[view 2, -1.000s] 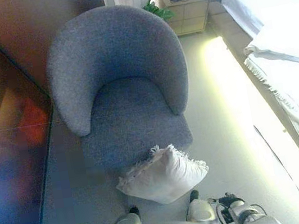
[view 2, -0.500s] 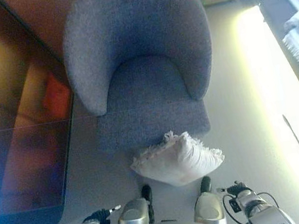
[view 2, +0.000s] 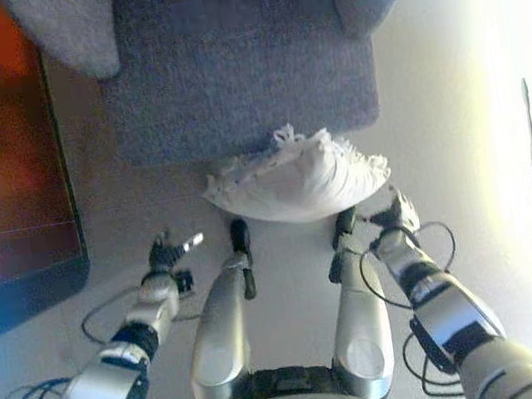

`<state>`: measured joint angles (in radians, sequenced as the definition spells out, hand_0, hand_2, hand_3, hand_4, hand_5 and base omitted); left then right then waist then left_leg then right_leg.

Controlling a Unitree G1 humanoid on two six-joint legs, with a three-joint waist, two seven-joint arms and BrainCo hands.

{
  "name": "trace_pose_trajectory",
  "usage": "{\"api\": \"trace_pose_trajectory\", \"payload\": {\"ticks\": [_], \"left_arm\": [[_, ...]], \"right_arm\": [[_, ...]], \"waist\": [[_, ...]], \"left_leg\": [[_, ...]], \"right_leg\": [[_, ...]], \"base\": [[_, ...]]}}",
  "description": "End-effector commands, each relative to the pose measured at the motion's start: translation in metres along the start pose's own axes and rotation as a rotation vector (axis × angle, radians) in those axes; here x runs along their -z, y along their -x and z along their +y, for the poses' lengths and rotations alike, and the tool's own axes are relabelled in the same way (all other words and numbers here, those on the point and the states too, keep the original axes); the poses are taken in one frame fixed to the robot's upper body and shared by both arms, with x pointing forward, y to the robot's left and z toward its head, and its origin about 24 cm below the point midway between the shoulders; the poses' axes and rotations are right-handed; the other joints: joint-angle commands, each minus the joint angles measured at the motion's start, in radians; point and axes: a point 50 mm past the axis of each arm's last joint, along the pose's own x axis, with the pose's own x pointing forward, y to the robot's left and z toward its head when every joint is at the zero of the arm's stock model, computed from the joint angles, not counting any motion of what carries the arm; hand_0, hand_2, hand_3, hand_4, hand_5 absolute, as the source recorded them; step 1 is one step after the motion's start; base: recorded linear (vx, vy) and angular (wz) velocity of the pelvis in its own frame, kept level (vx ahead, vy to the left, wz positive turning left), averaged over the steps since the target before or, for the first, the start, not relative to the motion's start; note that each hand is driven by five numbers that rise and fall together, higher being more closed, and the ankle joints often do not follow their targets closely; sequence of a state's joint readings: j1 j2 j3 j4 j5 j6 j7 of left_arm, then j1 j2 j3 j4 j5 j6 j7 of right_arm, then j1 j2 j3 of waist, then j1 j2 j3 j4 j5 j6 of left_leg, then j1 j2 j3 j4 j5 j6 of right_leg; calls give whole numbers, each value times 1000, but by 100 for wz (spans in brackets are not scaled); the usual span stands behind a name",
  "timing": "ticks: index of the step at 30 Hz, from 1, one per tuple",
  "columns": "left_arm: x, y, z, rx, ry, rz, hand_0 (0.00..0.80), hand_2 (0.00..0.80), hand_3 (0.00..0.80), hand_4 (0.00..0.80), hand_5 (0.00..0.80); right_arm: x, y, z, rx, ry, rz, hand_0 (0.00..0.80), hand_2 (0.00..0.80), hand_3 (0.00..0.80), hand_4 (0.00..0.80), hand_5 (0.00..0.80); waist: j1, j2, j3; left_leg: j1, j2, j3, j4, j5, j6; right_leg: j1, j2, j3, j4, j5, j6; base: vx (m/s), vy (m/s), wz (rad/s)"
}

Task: Pick up the cushion and take it to the sofa

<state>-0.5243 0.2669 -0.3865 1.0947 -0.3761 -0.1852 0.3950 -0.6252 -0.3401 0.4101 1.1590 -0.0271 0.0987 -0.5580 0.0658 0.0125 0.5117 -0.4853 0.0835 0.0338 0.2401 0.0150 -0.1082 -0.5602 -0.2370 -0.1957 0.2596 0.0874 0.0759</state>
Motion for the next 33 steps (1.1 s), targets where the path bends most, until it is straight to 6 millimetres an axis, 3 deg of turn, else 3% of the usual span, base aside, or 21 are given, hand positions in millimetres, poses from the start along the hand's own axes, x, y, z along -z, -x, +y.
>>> {"api": "trace_pose_trajectory", "payload": {"ticks": [1, 9, 15, 28, 33], "left_arm": [[-13, -7, 22, -74, -16, -95, 0, 0, 0, 0, 0], [-76, -16, 9, -59, -74, -273, 0, 0, 0, 0, 0], [-101, -20, 10, -42, -73, -323, 0, 0, 0, 0, 0], [-137, -27, 19, -40, -50, -367, 0, 0, 0, 0, 0], [-144, -28, 20, -30, -34, -383, 0, 0, 0, 0, 0]], "right_arm": [[-1, -14, -39, 176, 102, -46, 0, 0, 0, 0, 0], [-51, -27, -82, 379, 132, -157, 0, 0, 0, 0, 0], [-70, -31, -102, 472, 181, -186, 0, 0, 0, 0, 0], [-118, -30, -108, 382, 138, -333, 0, 0, 0, 0, 0], [-127, -30, -104, 301, 122, -364, 0, 0, 0, 0, 0]], "waist": [[-2, -12, 8], [-18, -24, 8], [-21, -32, 8], [-32, -39, 8], [-34, -34, 8]], "left_leg": [[-94, -14, -35, 29, 34, 37], [-260, -8, -30, 68, 38, 36], [-346, 4, -39, 102, 27, 38], [-522, 11, -69, 121, 23, 31], [-571, 7, -80, 131, 19, 29]], "right_leg": [[-2, -6, 18, 10, -31, 45], [-163, 3, 24, 36, -14, 52], [-249, 9, 31, 65, -17, 54], [-426, 15, 46, 84, -2, 57], [-477, 11, 52, 88, 2, 57]], "base": [[0, 0, 0], [0, 0, 0], [0, 0, 0], [-7, -6, -2], [0, 0, 0]]}}
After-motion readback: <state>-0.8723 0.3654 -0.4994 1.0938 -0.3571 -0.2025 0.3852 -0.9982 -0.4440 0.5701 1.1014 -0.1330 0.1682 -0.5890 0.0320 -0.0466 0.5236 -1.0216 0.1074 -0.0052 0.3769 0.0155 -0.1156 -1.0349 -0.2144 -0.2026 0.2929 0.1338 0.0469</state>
